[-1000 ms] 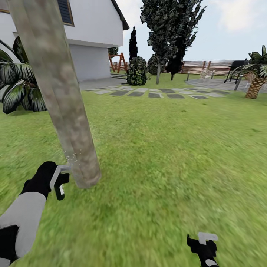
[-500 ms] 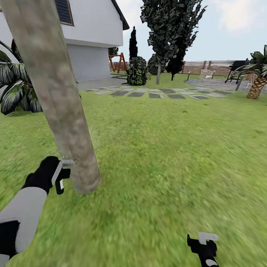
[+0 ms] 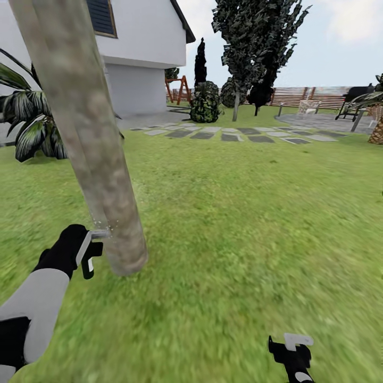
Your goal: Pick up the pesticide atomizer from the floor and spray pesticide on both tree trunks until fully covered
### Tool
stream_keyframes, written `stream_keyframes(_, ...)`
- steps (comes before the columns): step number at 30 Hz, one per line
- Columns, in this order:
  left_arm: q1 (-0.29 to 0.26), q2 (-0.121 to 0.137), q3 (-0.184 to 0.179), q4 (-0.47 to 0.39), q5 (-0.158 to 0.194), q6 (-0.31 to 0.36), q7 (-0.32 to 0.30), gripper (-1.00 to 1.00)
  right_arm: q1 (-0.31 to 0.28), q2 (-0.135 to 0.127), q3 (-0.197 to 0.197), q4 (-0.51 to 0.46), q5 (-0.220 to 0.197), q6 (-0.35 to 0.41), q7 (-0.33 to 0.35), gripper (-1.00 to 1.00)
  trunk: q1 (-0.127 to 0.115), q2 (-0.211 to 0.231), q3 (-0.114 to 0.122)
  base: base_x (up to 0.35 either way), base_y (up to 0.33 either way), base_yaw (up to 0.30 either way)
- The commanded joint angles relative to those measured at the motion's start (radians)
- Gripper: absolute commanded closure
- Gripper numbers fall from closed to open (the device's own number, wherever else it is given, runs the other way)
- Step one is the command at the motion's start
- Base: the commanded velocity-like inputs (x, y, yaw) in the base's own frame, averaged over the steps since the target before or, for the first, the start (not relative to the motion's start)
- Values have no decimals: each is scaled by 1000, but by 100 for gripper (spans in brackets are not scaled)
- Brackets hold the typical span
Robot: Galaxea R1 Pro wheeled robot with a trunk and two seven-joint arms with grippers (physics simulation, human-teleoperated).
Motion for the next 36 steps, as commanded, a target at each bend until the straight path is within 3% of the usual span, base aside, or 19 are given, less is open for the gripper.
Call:
stream_keyframes(1,-1,-1,3,-1,-10,4,-5,100,0,0,9,0,-8,-2,-2,-100,0,0,-1,0,-269,7)
stream_keyframes(25,-7,0,2,-1,-13,4,-5,100,0,1,9,0,-8,-2,-2,-100,0,0,-1,0,-272,3)
stream_keyframes(36,-13,-1,3,-1,-11,4,-5,100,0,1,9,0,-8,-2,-2,-100,0,0,-1,37,-270,238)
